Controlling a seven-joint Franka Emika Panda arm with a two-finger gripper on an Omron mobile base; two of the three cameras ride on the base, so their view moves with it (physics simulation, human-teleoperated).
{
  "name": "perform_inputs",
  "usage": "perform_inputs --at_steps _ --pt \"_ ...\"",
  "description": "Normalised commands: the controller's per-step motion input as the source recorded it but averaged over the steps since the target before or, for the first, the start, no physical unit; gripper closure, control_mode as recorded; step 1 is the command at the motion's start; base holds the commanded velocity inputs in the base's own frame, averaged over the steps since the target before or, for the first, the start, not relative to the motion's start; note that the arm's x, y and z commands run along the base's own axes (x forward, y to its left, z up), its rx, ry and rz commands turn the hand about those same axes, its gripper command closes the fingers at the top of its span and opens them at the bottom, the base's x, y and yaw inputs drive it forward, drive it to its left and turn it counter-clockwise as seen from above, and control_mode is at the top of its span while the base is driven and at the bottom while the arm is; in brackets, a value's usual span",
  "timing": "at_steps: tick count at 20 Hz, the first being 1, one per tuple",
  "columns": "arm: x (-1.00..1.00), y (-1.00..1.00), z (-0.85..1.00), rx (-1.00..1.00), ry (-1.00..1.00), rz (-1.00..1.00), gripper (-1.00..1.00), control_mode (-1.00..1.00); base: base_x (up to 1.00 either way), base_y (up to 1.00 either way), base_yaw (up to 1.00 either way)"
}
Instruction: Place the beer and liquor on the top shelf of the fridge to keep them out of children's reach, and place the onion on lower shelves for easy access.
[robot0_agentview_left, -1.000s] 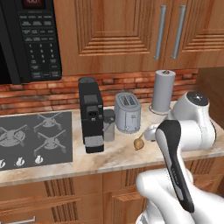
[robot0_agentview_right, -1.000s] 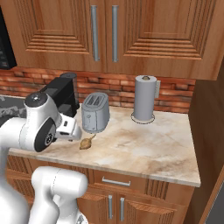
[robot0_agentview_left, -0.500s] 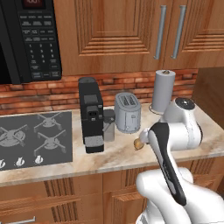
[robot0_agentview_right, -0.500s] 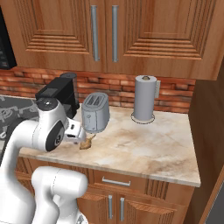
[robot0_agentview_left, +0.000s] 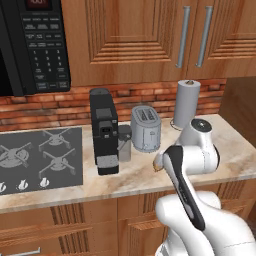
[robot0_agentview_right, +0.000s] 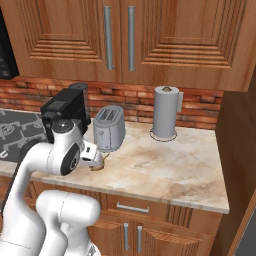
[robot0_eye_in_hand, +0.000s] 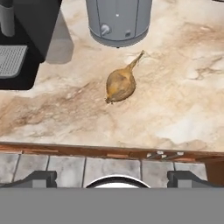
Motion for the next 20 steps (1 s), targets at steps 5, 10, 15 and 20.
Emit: perform_inputs --at_steps 5,10,15,20 --pt "0.32 0.00 -0.28 0.00 0.00 -0.01 -1.00 -1.00 0.00 0.00 0.00" --pt "0.31 0.00 -0.21 0.00 0.00 -0.01 -1.00 -1.00 0.00 0.00 0.00" --pt "0.27 0.00 -0.17 0.00 0.00 0.00 -1.00 -1.00 0.00 0.00 0.00" --pt "0.30 0.00 -0.17 0.00 0.00 0.00 -1.00 -1.00 0.00 0.00 0.00"
